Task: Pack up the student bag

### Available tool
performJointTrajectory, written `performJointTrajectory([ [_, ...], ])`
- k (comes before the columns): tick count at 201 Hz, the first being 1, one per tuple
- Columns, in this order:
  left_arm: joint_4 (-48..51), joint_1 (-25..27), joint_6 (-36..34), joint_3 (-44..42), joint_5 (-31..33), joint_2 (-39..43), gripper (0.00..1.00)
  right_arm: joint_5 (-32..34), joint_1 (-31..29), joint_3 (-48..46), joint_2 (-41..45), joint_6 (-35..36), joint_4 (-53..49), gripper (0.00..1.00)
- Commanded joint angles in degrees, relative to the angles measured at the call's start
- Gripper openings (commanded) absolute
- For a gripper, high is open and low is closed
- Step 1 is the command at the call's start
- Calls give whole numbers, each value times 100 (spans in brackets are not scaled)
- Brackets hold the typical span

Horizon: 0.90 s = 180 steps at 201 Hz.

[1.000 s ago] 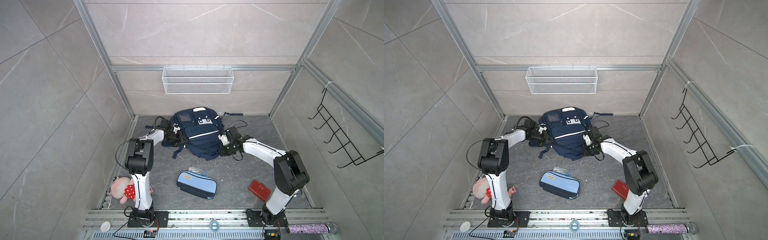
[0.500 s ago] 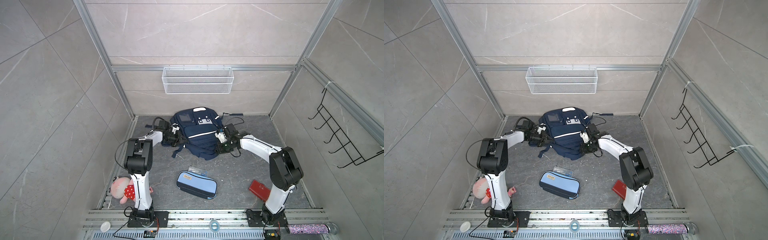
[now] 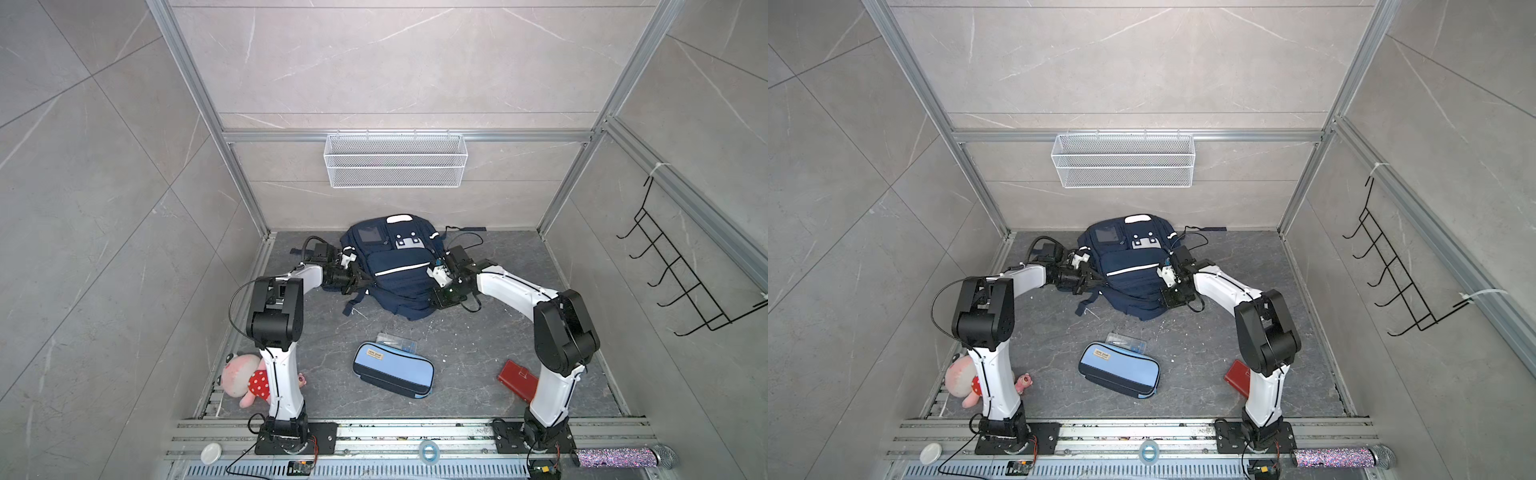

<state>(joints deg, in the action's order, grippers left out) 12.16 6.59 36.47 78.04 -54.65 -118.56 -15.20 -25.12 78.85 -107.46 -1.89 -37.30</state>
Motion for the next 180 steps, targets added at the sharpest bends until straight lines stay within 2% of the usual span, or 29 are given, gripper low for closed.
performJointTrajectory([
  [1, -1187, -237, 51, 185, 200, 140, 0, 178, -48, -209, 505, 300, -298, 32],
  [41, -982, -246, -156, 177, 182, 182, 0, 264, -45, -274, 721, 375, -359, 33],
  [70, -966, -243, -207, 149, 142, 222, 0, 94, -44, -54, 687, 380, -261, 51],
  [92, -889, -244, -301, 141, 120, 245, 0, -122, -45, 214, 420, 490, -270, 58],
  [144, -804, -244, -334, 135, 64, 291, 0, -243, -65, 1291, -450, 1190, -963, 62],
  [180, -691, -241, -378, 150, 50, 307, 0, -329, -70, 1399, -599, 1550, -1301, 63],
])
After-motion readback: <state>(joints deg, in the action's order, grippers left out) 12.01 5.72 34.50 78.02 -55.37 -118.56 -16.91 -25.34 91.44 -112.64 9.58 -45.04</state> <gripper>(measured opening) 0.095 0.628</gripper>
